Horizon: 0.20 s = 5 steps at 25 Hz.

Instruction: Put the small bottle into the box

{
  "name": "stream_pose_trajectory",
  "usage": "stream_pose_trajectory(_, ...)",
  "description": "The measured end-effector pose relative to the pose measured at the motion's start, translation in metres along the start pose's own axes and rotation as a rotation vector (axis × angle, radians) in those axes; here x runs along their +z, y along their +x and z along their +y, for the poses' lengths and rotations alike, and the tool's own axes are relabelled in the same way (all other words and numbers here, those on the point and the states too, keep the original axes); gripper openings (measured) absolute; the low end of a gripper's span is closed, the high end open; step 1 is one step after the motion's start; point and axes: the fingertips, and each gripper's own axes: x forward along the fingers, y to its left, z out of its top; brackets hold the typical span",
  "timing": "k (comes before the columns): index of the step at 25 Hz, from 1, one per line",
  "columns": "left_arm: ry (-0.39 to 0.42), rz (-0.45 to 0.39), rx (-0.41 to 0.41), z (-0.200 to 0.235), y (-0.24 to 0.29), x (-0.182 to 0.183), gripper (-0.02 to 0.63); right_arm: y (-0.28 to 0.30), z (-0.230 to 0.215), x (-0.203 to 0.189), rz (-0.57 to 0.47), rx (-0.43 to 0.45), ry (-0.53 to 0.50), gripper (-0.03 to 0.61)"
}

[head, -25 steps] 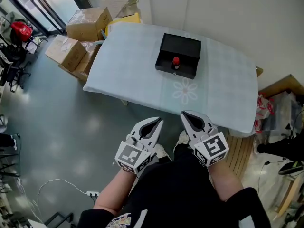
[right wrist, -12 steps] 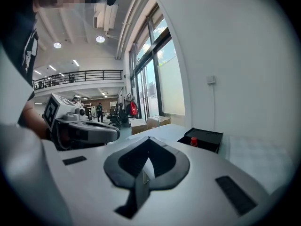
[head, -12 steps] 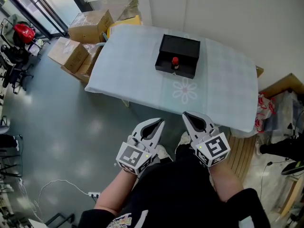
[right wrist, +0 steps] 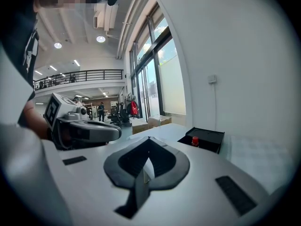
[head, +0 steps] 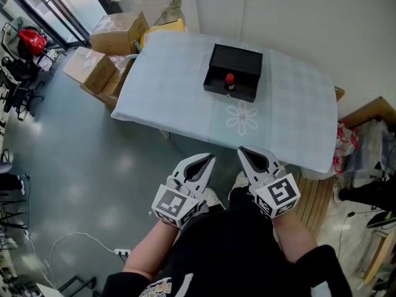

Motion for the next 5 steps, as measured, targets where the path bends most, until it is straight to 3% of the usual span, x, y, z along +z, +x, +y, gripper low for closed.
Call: stream_pose_trajectory(5, -0.007, 0.004, 0.004, 0.0057, -0.0027, -0.0062, 0.009, 0.0064, 0.0023, -0.0014, 0.000, 0.003, -0.007, 0.009)
